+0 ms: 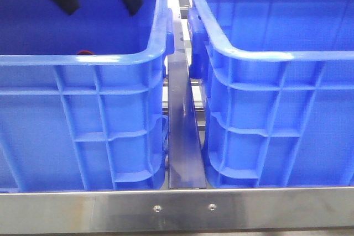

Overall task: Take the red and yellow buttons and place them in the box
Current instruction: 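Lower the left gripper onto a red-capped push button in the crate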

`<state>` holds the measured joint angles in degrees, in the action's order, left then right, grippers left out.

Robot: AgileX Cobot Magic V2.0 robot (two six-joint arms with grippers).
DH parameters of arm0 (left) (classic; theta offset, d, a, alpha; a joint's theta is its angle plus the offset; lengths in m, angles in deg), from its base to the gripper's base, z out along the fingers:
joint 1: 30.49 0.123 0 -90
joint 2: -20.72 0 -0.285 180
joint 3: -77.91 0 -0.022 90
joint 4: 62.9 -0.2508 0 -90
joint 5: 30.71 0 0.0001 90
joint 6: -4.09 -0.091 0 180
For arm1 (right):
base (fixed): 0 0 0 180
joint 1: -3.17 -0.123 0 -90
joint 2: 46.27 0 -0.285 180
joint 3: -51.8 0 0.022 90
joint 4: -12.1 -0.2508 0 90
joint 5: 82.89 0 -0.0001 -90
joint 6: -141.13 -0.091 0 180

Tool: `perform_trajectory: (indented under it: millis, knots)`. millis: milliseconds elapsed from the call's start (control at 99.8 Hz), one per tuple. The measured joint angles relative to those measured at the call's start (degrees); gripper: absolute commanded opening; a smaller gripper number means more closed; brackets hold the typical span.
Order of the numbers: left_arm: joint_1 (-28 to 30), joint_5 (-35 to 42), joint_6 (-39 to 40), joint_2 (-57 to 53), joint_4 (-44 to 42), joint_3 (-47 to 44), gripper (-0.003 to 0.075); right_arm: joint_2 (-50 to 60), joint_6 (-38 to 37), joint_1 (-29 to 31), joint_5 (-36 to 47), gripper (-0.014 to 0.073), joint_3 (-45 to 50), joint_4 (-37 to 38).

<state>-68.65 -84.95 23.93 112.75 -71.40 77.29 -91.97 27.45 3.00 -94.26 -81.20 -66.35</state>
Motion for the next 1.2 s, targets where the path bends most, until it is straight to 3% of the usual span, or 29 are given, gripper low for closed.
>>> perform_trajectory:
  millis: [200,441,1203]
  knots:
    - [6.0,-3.2,0.6,0.0,0.5,0.0,0.0584,0.0,0.0,0.0,0.0,0.0492,0.0,0.0]
    - [13.0,-5.9,-0.7,2.2,7.0,0.1,0.0584,0.0,0.0,0.0,0.0,0.0492,0.0,0.0]
    - [16.3,-9.1,-2.8,22.2,4.3,13.4,0.0575,0.0,0.0,0.0,0.0,0.0492,0.1,0.0]
